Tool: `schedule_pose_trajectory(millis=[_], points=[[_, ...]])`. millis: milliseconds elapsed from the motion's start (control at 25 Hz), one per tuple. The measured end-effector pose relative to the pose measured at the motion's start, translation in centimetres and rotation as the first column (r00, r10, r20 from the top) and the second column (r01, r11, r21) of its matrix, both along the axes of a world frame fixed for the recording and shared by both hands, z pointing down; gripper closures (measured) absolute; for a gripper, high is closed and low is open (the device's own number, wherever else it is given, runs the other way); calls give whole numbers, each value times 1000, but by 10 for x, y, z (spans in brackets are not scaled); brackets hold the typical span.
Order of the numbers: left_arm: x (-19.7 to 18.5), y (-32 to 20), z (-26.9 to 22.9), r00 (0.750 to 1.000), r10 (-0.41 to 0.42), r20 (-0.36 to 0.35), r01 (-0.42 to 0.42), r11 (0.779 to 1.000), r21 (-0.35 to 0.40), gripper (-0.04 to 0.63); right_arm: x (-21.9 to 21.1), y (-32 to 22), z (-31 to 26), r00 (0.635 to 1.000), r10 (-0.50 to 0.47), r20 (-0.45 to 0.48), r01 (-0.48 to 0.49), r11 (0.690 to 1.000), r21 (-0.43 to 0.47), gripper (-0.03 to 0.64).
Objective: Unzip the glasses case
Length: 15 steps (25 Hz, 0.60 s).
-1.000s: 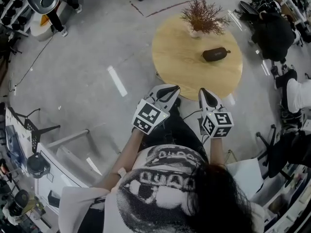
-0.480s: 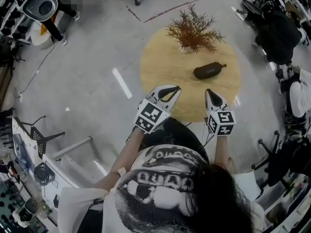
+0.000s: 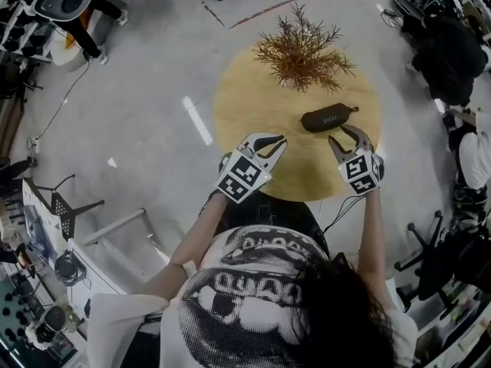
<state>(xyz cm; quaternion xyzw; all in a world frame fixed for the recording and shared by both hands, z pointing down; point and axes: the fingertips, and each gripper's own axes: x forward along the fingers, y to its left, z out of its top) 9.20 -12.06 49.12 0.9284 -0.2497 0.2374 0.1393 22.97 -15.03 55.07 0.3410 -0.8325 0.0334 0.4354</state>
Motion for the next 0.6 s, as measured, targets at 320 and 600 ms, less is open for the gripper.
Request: schedule_pose_trajectory(millis=[320, 600], points=[[17, -22, 48, 986, 105, 128, -103, 994, -24, 574, 0, -26, 39, 869, -448, -208, 417, 891, -179, 348], [26, -30, 91, 929, 256, 268, -249, 967, -58, 480, -4, -39, 57, 738, -617, -274, 543, 784, -302, 318]])
